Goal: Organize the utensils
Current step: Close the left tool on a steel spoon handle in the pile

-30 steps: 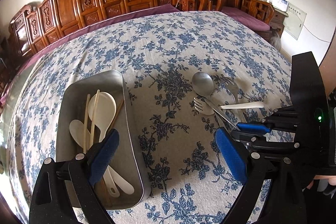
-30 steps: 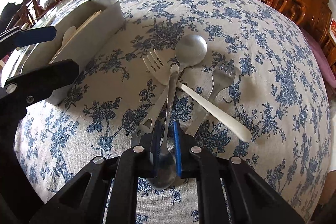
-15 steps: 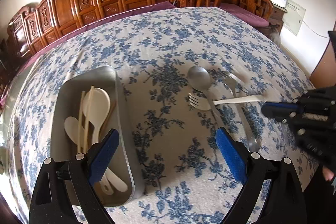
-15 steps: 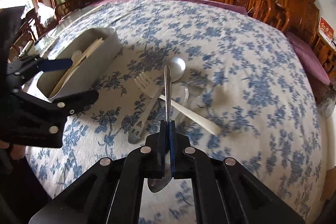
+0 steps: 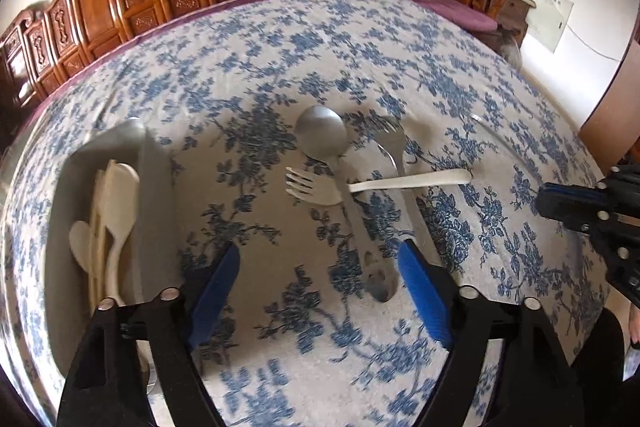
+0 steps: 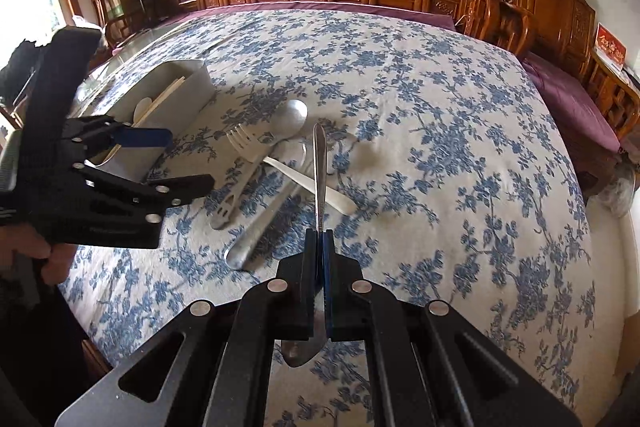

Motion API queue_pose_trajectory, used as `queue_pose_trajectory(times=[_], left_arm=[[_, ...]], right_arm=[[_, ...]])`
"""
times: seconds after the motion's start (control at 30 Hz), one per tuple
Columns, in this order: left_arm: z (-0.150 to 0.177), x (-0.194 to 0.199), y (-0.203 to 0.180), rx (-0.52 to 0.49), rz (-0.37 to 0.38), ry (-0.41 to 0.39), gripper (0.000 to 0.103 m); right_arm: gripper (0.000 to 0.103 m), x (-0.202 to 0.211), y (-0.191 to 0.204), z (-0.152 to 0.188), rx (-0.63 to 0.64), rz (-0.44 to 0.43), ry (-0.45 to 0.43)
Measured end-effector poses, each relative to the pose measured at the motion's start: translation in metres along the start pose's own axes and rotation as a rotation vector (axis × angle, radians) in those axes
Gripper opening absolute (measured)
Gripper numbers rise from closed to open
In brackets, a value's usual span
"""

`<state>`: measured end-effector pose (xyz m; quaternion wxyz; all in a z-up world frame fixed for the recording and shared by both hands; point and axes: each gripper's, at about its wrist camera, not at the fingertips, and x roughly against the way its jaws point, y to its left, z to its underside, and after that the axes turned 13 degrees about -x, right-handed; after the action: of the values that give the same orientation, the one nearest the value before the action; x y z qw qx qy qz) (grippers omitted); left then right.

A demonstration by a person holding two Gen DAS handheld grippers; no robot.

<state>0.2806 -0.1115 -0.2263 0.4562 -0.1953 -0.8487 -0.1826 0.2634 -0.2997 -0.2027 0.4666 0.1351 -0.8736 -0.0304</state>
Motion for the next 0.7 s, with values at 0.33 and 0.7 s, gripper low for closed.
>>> queue_pose_trajectory(times=[0.33, 0.7], left_arm=[[-0.022, -0.044, -0.019, 0.068, -0.024, 0.072, 0.046], [-0.032, -0.050, -0.009, 0.124, -0.047, 0.105, 0.033]], right_arm=[[0.004, 0.008, -0.024, -0.004, -0.060, -0.030, -0.026], [0.004, 0.014, -0.022, -0.006, -0.065, -0.069, -0.039]])
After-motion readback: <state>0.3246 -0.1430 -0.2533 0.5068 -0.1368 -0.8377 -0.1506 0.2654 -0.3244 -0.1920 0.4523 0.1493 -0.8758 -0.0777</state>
